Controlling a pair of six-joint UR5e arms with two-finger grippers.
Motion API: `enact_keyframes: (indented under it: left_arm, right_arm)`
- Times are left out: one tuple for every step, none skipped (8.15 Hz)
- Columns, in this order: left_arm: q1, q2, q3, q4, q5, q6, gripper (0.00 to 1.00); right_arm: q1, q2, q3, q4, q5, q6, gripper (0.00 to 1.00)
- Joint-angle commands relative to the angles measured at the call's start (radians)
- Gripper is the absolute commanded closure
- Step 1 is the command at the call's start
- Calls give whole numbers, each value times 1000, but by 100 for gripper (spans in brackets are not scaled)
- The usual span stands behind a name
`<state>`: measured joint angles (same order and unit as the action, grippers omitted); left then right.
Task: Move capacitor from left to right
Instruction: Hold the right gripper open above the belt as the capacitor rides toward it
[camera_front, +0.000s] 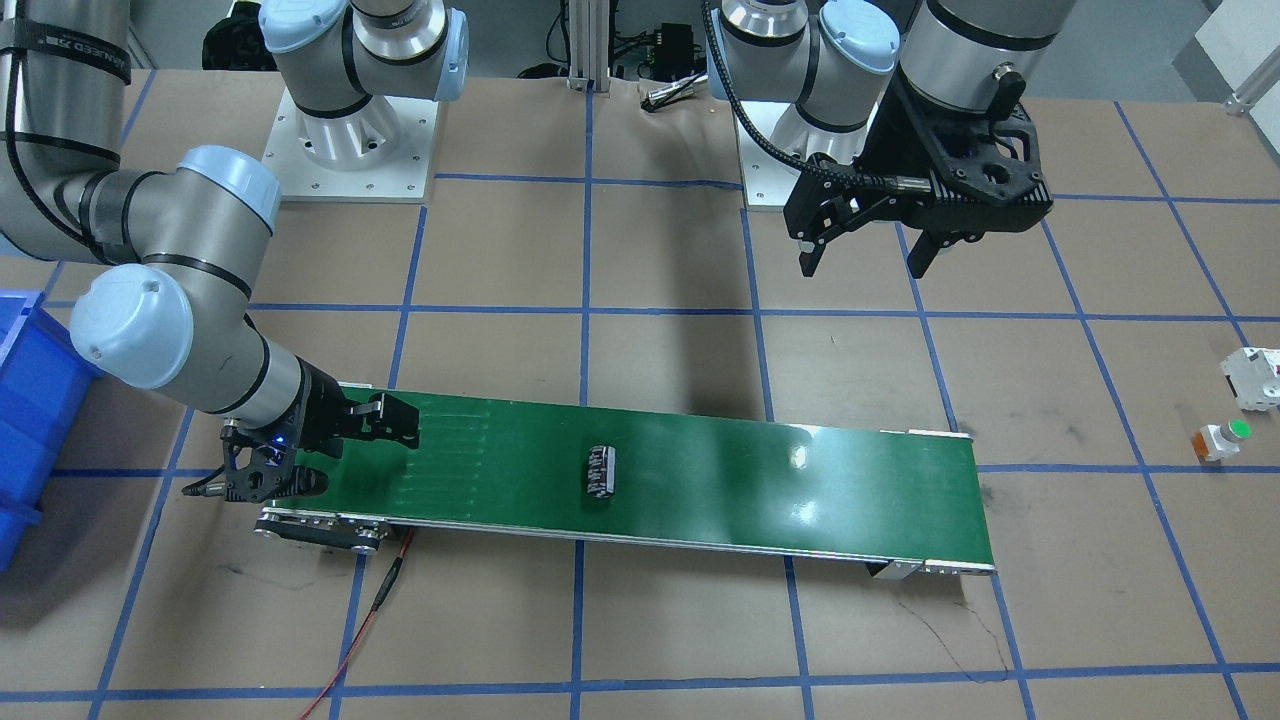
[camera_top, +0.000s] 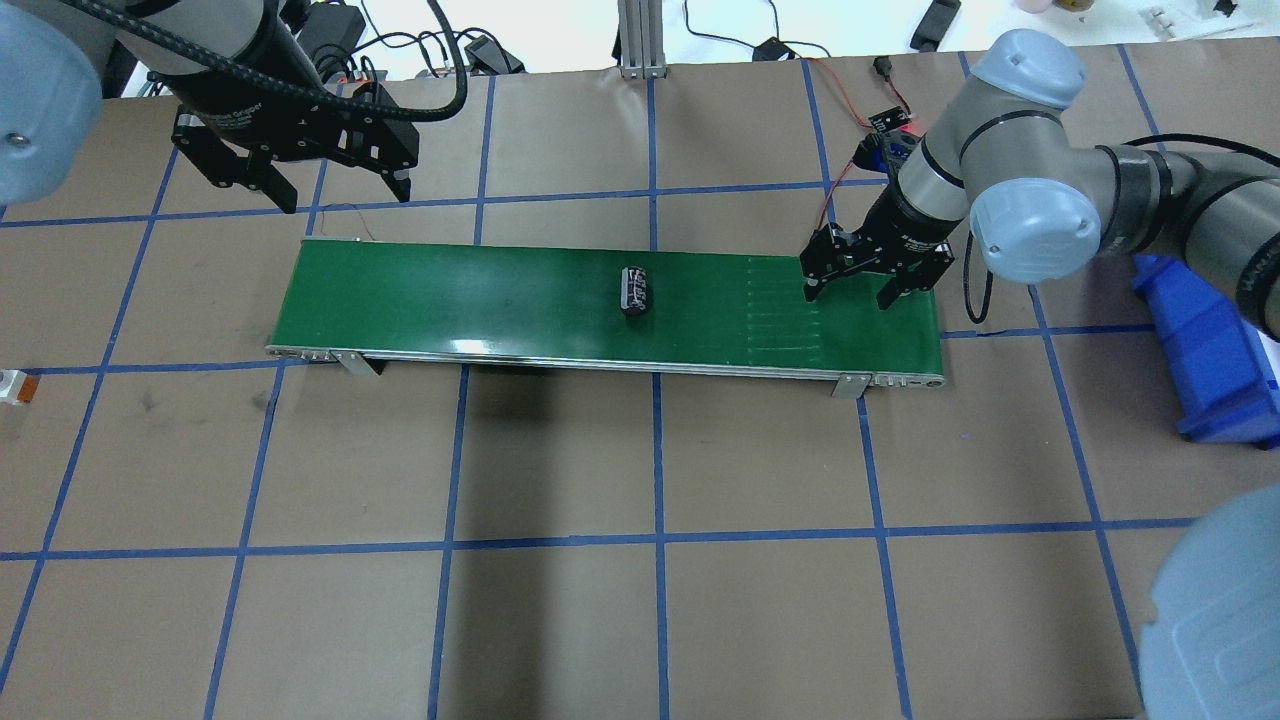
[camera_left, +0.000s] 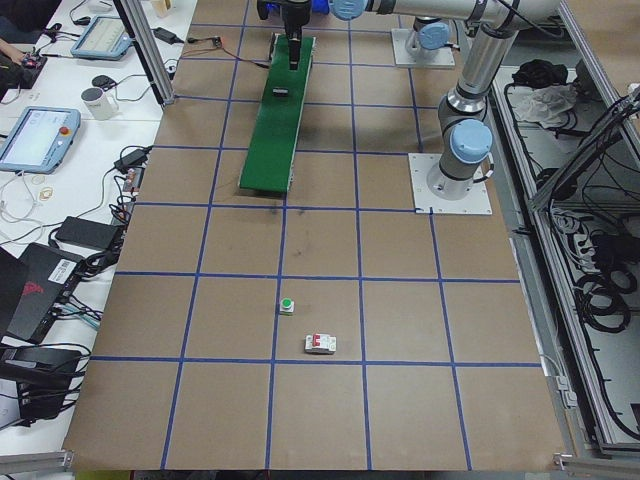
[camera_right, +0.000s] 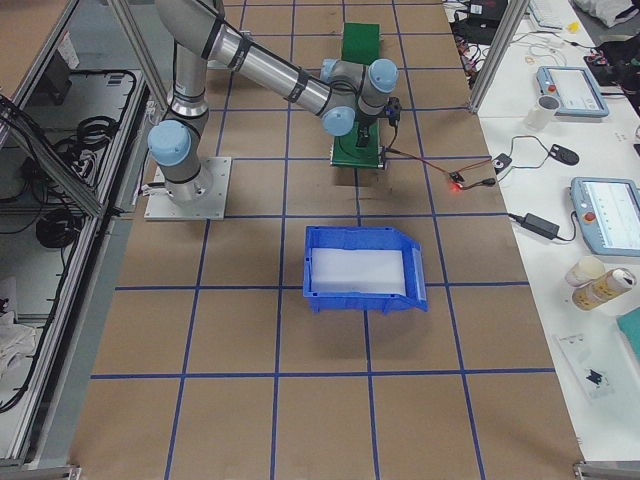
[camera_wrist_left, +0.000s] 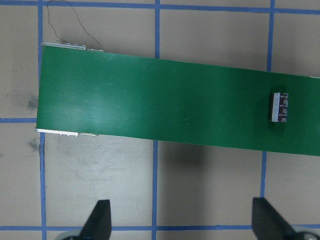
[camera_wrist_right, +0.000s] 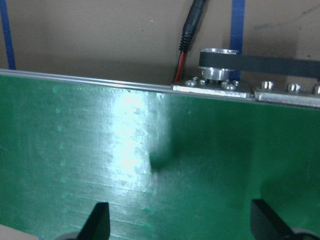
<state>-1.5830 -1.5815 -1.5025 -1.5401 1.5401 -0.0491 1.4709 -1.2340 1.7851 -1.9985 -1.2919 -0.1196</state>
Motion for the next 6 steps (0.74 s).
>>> enact_keyframes:
  left_arm:
    - [0,0,-1,0,0,0,0]
    - [0,-2,-1,0,0,-2,0]
    - [0,0,-1,0,0,-2,0]
    - [0,-3,-1,0,0,-2,0]
    - [0,-3,-1,0,0,-2,0]
    - [0,-3,-1,0,0,-2,0]
  right_arm:
    - [0,1,0,-2,5,26,0]
    - [0,1,0,-2,6,23,0]
    - [0,1,0,-2,8,20,0]
    - [0,1,0,-2,8,20,0]
    - [0,1,0,-2,9,20,0]
    - [0,1,0,-2,9,18,0]
